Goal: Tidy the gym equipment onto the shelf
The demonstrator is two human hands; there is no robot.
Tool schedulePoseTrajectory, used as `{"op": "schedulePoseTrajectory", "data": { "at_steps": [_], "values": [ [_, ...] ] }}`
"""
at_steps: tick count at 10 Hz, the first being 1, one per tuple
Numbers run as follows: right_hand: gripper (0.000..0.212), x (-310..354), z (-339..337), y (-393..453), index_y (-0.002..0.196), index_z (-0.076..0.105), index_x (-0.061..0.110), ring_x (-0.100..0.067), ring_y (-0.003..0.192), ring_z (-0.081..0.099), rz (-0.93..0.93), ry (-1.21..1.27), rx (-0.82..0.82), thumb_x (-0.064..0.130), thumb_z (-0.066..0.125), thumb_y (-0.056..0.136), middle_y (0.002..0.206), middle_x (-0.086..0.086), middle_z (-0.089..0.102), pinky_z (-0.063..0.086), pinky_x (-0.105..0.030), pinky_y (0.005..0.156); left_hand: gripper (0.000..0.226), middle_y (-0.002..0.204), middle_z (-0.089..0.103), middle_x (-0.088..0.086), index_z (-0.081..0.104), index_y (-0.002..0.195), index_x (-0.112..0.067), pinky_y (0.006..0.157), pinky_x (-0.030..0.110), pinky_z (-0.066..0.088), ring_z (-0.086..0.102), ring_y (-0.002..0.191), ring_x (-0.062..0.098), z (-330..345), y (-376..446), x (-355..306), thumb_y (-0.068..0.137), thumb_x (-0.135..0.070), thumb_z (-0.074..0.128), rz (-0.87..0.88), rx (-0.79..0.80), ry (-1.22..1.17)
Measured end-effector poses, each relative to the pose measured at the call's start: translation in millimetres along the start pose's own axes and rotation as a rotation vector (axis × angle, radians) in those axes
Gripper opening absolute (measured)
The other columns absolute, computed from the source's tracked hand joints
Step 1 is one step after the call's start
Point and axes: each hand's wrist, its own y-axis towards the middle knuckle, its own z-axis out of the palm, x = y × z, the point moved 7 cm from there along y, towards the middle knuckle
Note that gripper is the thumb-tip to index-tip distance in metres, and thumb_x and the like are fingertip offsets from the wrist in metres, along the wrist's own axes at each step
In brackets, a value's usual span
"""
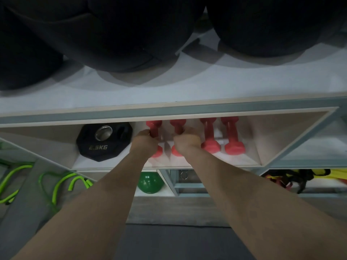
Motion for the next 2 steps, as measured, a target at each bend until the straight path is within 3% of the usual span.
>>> {"op": "schedulePoseTrajectory", "data": {
  "at_steps": [1, 2],
  "values": [
    [0.038, -2.3, -4.0, -11.1, 0.129, 0.061, 0.004, -0.034, 0.117, 0.064, 0.015, 0.115, 0.016, 0.022, 0.057, 0.096, 0.127, -0.015, 0.066, 0.052, -0.03, 0.087, 0.041, 0.119, 0.069, 0.018, 0.057, 0.138, -0.003, 0.079, 0.031, 0.043, 0.055, 0.09, 0.025, -5.5, -11.4, -4.3, 0.098, -0.01, 0.06, -0.002, -0.034, -0.034],
    [0.032, -11.8, -18.7, -36.5, 0.118, 0.069, 0.0, -0.036, 0.112, 0.066, -0.017, 0.136, 0.002, 0.018, 0.064, 0.092, 0.118, -0.019, 0.071, 0.053, -0.033, 0.092, 0.05, 0.147, 0.056, 0.023, 0.044, 0.151, -0.001, 0.099, 0.033, 0.046, 0.06, 0.119, 0.034, -11.6, -36.6, 5.1, 0.102, -0.011, 0.051, 0.02, -0.065, -0.052]
  ]
}}
